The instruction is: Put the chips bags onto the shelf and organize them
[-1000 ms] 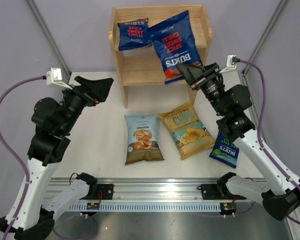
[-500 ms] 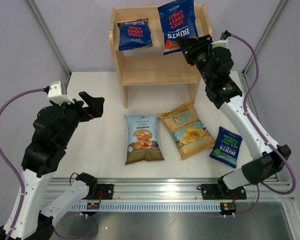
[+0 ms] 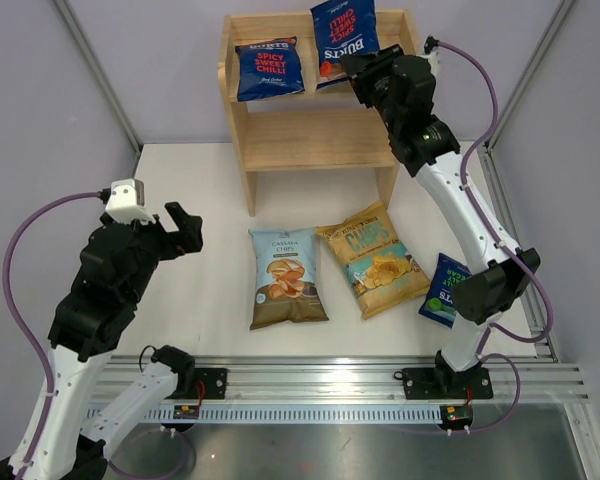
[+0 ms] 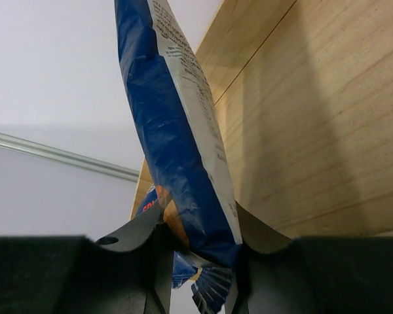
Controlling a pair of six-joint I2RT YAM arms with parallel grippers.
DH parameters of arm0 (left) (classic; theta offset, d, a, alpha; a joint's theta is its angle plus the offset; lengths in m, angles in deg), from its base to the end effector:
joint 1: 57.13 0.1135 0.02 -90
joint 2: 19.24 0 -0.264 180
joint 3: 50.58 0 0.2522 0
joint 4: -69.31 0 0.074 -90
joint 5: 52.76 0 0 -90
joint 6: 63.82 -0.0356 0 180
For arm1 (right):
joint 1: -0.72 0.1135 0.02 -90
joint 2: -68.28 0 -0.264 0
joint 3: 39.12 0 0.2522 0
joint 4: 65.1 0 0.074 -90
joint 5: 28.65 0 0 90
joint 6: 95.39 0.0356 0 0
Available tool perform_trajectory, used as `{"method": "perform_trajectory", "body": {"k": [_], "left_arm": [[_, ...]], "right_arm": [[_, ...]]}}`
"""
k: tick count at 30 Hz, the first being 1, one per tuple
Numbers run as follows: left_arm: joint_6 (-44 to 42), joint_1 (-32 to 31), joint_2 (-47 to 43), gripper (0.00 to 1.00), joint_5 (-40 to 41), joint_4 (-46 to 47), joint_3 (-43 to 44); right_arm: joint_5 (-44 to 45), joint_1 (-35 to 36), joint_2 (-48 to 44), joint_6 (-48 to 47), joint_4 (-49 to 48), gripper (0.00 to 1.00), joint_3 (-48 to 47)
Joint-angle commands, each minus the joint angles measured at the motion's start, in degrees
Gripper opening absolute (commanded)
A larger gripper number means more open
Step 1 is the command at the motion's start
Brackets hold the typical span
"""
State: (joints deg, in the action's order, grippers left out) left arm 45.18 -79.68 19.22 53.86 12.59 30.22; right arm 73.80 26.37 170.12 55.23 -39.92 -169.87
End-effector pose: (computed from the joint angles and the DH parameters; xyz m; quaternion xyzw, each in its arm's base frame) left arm 0.1003 -0.0306 0.4207 -0.0643 0.7841 -0.1084 0.6077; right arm 0.3670 0.1677 0.5009 0.2797 0.6245 0.4419 0.5801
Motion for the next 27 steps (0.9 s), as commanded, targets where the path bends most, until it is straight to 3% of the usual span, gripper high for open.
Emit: {"method": "perform_trajectory", "body": {"k": [1,13,17,27], "left_arm": [[-2.0,0.1,-1.0,0.99,2.2,0.3,-1.0],[-2.7,0.1,-2.0,0.99,1.4,0.0,-1.8],[-2.7,0.0,-1.9,0.99,0.7,-0.2,-1.9],[-3.3,0.0,-1.3,0.99,-1.2,-0.8,-1.6]], "right_arm": [[1.4,-0.2,2.4,0.5,3.9,0.2,-6.7],[1.0,2.1,6.0,-4.2,10.4,0.44,-15.4],[0.8,2.6,8.5,-6.5,14.7,0.61,-20.8],[0.5,2.6,12.1,-12.9,22.1,0.63,-29.3]]}}
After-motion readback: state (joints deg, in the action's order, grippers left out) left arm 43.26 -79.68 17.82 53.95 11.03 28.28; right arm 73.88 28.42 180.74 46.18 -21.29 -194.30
